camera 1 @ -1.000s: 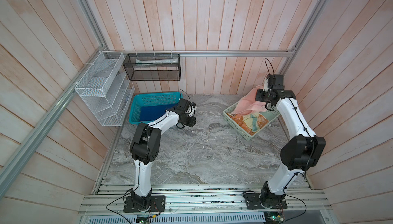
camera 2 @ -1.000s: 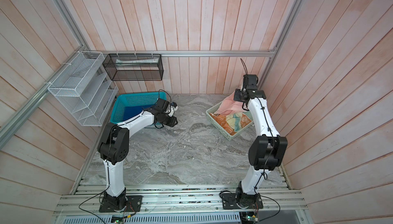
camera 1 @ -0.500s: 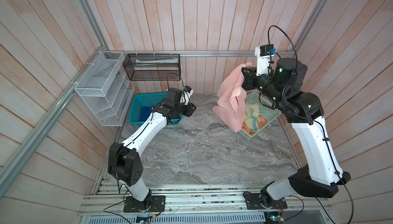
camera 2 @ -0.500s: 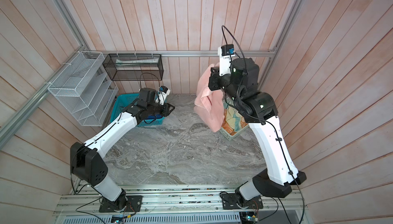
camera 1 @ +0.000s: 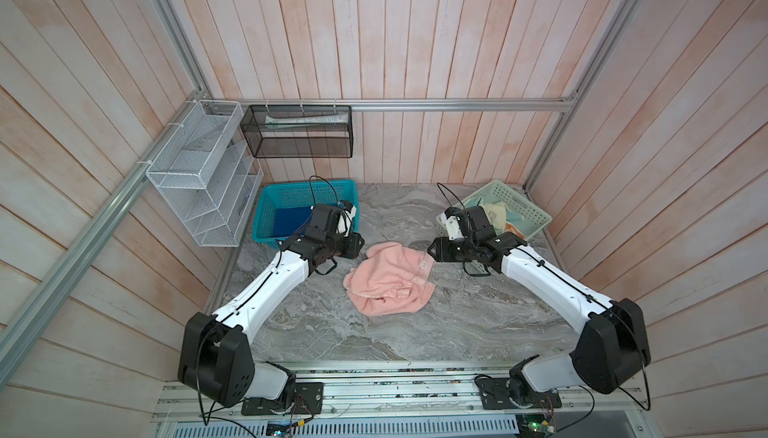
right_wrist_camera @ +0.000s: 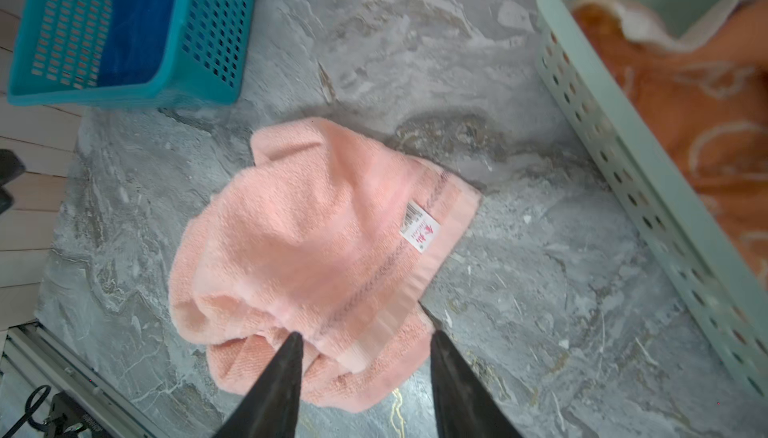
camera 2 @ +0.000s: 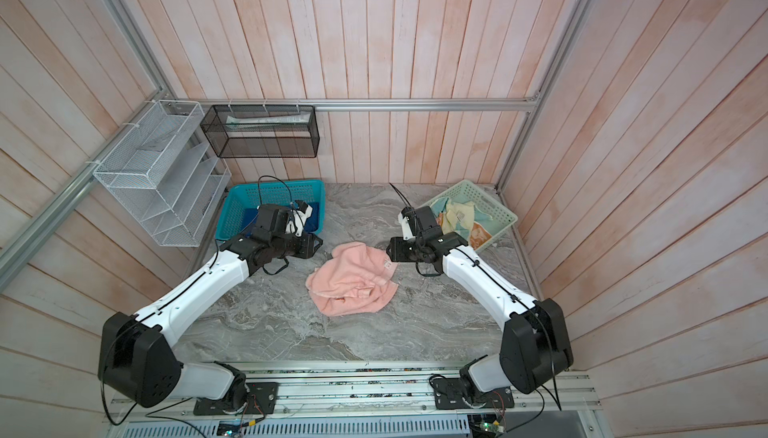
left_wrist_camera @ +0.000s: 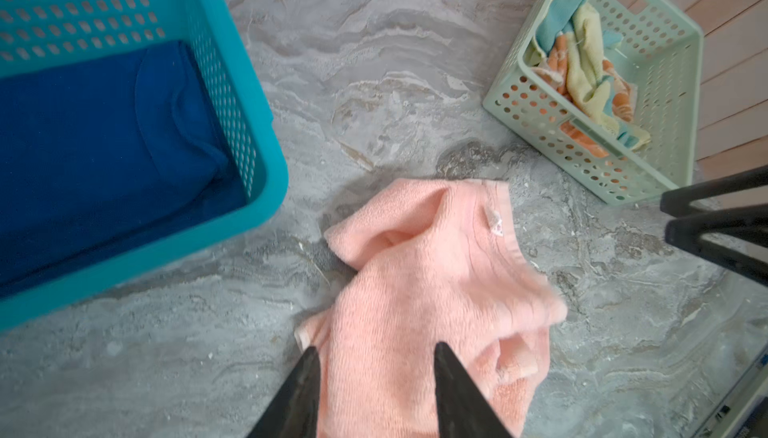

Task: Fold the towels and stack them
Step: 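Drop the pink towel onto the table center with the right gripper, then grasp the pink towel's edge corners with the left and right grippers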

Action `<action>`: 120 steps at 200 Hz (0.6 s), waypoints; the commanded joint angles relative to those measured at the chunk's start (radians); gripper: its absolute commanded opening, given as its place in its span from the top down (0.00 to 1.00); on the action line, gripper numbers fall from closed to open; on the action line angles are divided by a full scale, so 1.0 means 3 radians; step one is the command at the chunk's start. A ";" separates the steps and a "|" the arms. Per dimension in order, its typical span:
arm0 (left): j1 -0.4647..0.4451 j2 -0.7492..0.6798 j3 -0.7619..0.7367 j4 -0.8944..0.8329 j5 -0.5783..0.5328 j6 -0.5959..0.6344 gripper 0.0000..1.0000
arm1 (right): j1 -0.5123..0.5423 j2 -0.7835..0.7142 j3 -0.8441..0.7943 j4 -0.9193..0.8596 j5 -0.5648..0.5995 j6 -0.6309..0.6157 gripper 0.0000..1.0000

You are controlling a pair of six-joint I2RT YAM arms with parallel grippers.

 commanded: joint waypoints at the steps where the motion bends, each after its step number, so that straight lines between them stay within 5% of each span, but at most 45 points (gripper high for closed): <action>1: -0.0507 -0.0214 -0.0327 0.0071 -0.0287 -0.0283 0.55 | -0.0079 -0.0128 -0.0254 0.0159 -0.0068 0.0078 0.48; 40: -0.1300 0.0122 -0.0666 0.0427 -0.0570 -0.0699 0.53 | -0.0121 0.0082 -0.0619 0.0449 -0.0198 0.0020 0.48; 120: -0.1522 0.0898 -0.0164 0.0547 -0.0672 -0.0639 0.54 | -0.0079 0.0663 -0.0355 0.0554 -0.0308 -0.0219 0.48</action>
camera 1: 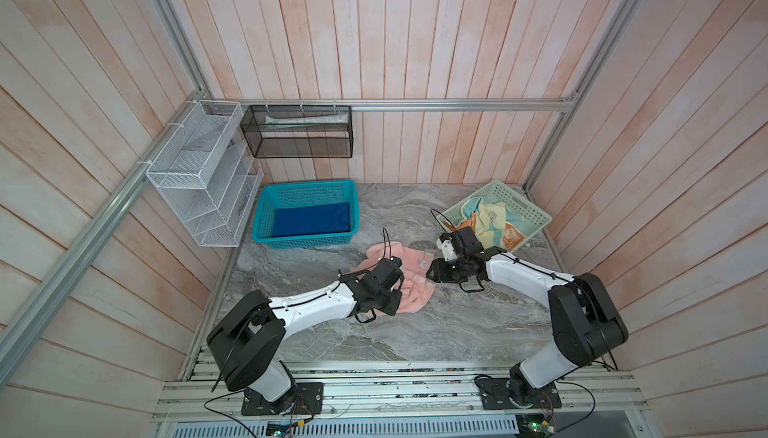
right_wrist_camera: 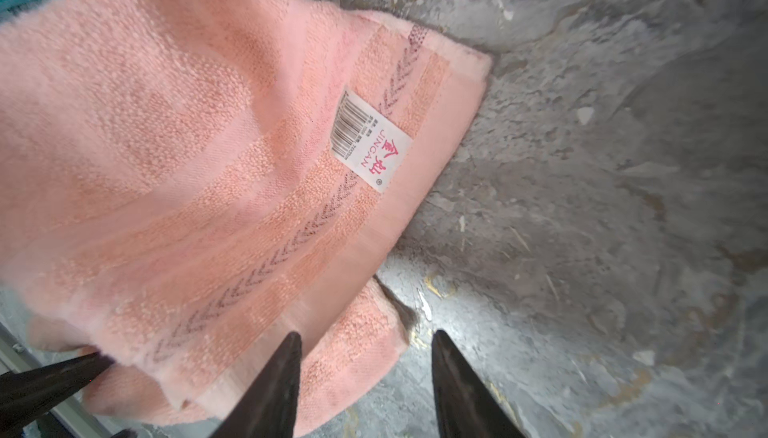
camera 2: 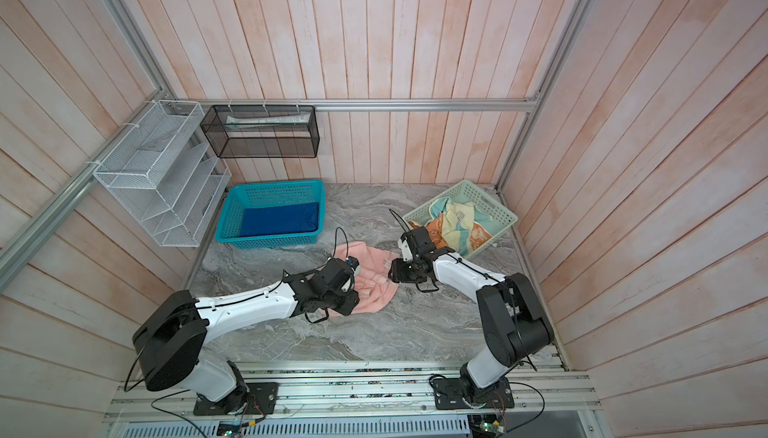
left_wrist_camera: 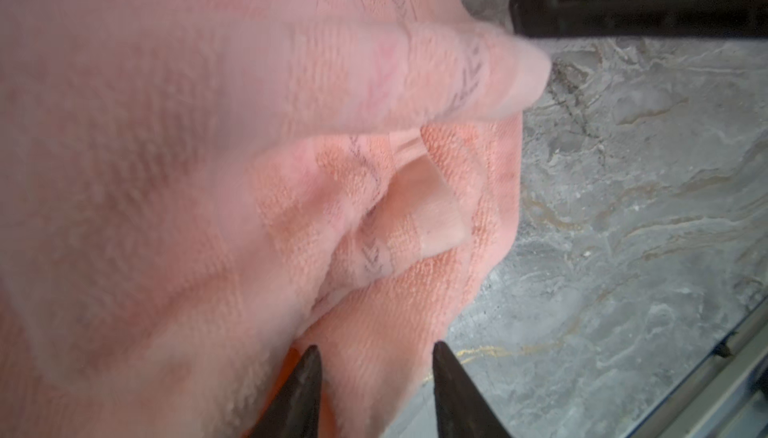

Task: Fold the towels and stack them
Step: 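Grasp the pink towel's edge corners with the left and right grippers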

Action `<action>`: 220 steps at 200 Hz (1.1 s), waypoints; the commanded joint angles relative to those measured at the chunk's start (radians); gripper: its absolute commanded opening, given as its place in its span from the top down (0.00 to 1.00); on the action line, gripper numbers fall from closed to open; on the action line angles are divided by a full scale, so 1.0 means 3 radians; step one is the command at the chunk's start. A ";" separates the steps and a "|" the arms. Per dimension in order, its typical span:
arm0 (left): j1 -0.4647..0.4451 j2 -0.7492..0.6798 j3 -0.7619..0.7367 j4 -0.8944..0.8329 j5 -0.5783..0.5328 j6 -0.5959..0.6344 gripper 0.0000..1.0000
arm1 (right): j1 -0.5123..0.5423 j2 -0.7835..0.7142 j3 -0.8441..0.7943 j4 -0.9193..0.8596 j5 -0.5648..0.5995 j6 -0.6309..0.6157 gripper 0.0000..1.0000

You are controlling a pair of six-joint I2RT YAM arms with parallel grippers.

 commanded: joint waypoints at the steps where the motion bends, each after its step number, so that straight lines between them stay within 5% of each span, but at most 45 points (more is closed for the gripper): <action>1: -0.0049 0.0164 0.0227 0.0138 -0.0101 -0.0018 0.54 | 0.0004 0.0048 0.0142 0.0060 -0.0016 -0.0121 0.48; 61: -0.0116 0.0663 0.0537 0.0097 -0.0411 -0.0007 0.47 | -0.0080 0.0160 0.0208 0.0055 -0.0073 -0.0217 0.48; 101: -0.0145 0.0354 0.0405 0.0063 -0.0737 -0.0012 1.00 | -0.0126 0.0093 0.0263 0.0009 -0.0066 -0.0254 0.48; 173: -0.0146 -0.1210 -0.0430 -0.0217 -0.0494 -0.0003 1.00 | -0.0165 0.0196 0.0422 -0.0034 -0.0107 -0.0277 0.46; 220: -0.0145 -0.1603 -0.0951 -0.0371 -0.0227 -0.0178 1.00 | -0.0093 0.0437 0.0484 -0.0046 0.0008 -0.0324 0.44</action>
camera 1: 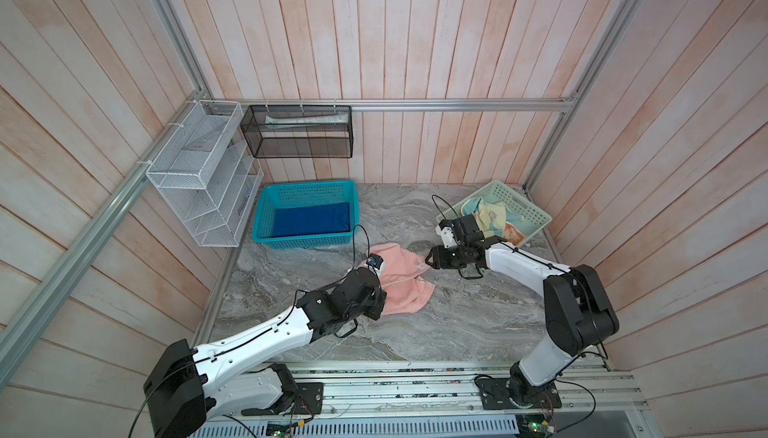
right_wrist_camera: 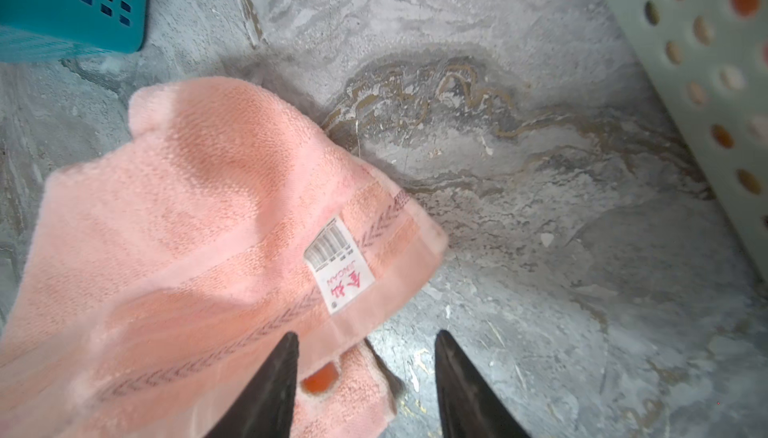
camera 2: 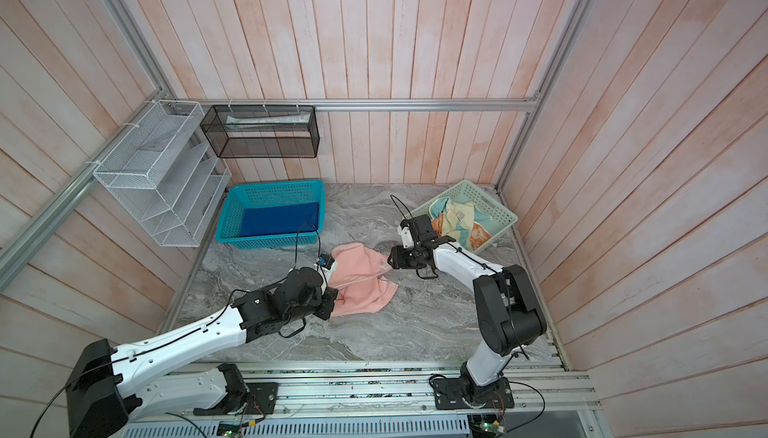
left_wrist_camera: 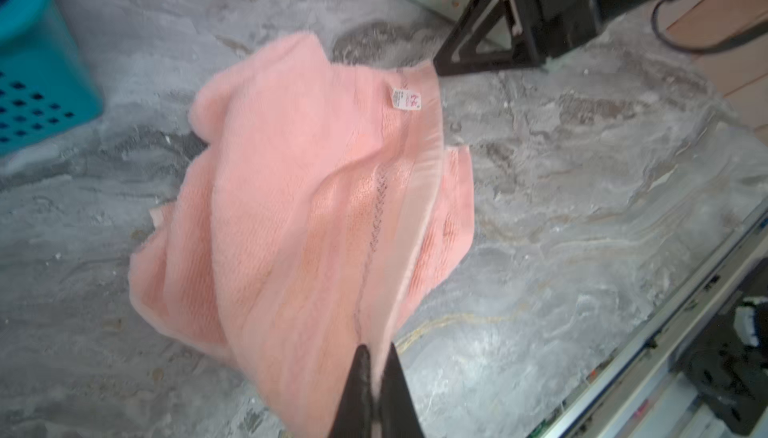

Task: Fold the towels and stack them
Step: 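Grasp the pink towel's edge corners with the left and right grippers, then lift the pink towel high with both grippers, spreading its edge apart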

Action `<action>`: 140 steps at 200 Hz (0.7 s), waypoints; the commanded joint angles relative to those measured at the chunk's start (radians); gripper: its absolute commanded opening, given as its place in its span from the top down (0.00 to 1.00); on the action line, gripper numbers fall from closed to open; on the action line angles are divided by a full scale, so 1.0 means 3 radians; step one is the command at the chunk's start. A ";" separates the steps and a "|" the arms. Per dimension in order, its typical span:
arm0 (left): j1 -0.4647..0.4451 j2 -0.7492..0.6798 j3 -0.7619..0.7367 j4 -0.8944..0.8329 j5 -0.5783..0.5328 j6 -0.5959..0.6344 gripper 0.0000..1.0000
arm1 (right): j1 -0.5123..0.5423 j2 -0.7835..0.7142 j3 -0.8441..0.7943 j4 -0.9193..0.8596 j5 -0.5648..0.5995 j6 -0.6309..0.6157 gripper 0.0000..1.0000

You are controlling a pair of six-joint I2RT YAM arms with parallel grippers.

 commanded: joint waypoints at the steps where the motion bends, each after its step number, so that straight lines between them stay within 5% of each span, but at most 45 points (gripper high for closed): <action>1: -0.0008 -0.0076 -0.0200 -0.0195 0.0182 -0.0131 1.00 | 0.0054 0.0182 0.0123 -0.0100 0.0077 -0.0080 0.44; 90: -0.0008 0.0031 -0.0439 0.0031 0.0056 -0.0326 1.00 | 0.0196 0.0646 0.0274 -0.0296 0.0108 -0.0028 0.41; 99: -0.0008 0.0007 -0.0453 0.0059 -0.0003 -0.0330 1.00 | 0.0196 0.0649 0.0286 -0.0258 0.0051 -0.0015 0.48; 125: -0.0008 -0.0171 -0.0436 0.0082 -0.0193 -0.0232 1.00 | 0.0196 0.0427 0.0272 -0.0109 0.0131 0.0070 0.92; 140: -0.0008 -0.0353 -0.0355 0.0049 -0.0306 -0.0107 1.00 | 0.0189 0.0160 0.0257 -0.0029 0.0246 0.0108 1.00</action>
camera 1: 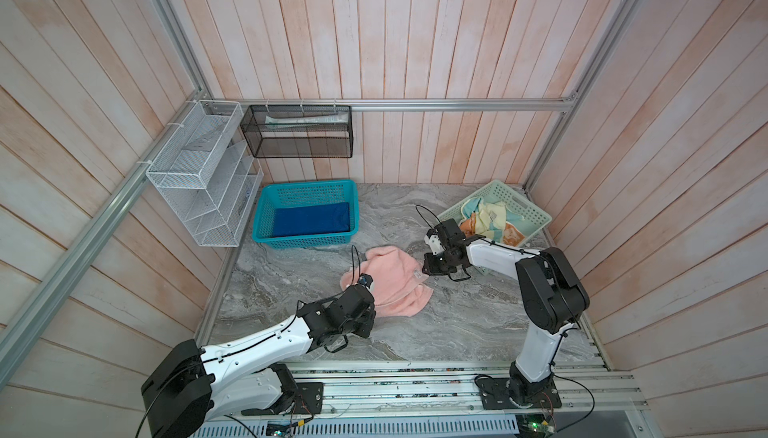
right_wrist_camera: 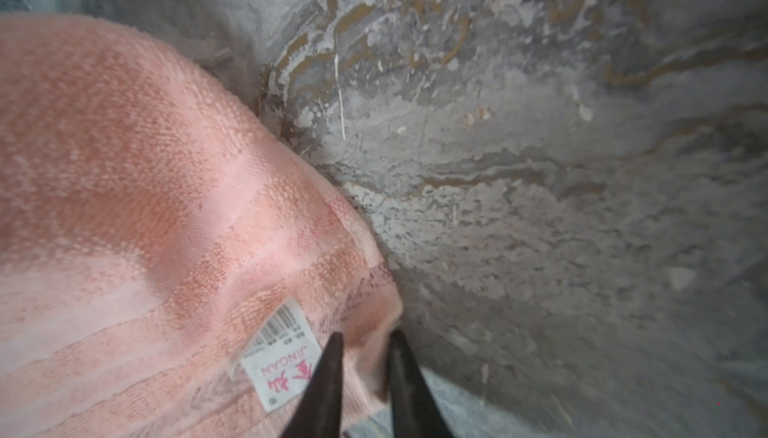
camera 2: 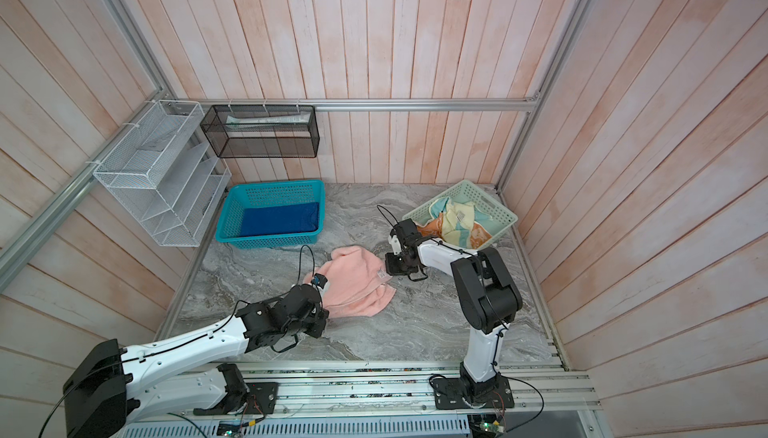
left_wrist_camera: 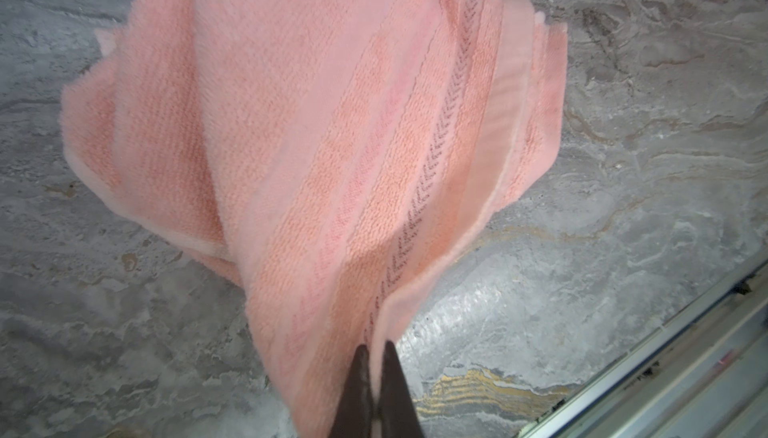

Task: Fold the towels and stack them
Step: 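Lift the pink towel high with both grippers, spreading its edge apart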

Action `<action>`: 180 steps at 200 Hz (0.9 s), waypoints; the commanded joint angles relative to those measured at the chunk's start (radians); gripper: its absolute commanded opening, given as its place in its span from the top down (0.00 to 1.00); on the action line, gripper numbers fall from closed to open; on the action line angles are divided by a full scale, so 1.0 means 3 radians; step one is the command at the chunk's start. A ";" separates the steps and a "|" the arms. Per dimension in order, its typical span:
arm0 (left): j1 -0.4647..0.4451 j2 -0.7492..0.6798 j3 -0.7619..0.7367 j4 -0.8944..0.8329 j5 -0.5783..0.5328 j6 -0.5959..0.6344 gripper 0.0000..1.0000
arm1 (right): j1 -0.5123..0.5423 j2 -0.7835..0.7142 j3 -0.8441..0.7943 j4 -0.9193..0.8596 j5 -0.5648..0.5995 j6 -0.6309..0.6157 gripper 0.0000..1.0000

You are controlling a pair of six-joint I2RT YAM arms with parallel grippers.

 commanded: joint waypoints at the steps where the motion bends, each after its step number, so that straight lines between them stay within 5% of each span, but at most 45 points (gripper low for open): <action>1: -0.0008 -0.0293 0.0084 0.0068 -0.0287 0.0156 1.00 | 0.0003 -0.0373 0.0001 0.0105 0.0132 0.0098 1.00; 63: -0.0003 -0.0518 0.1205 -0.0520 -0.0214 0.0811 1.00 | 0.0021 -0.1827 0.0107 0.0068 0.0615 0.0264 1.00; 101: -0.0003 -0.0404 0.2183 -0.0867 -0.0095 0.1027 1.00 | 0.0177 -0.2567 0.0628 -0.0242 0.1174 0.0148 1.00; 136: -0.0003 -0.0064 0.3389 -0.1306 0.0123 0.1251 1.00 | 0.0292 -0.2697 0.1650 -0.0665 0.1587 -0.0207 1.00; 180: -0.0003 0.0605 0.5090 -0.1770 0.0325 0.1496 1.00 | 0.0305 -0.2353 0.3141 -0.1010 0.1636 -0.0568 1.00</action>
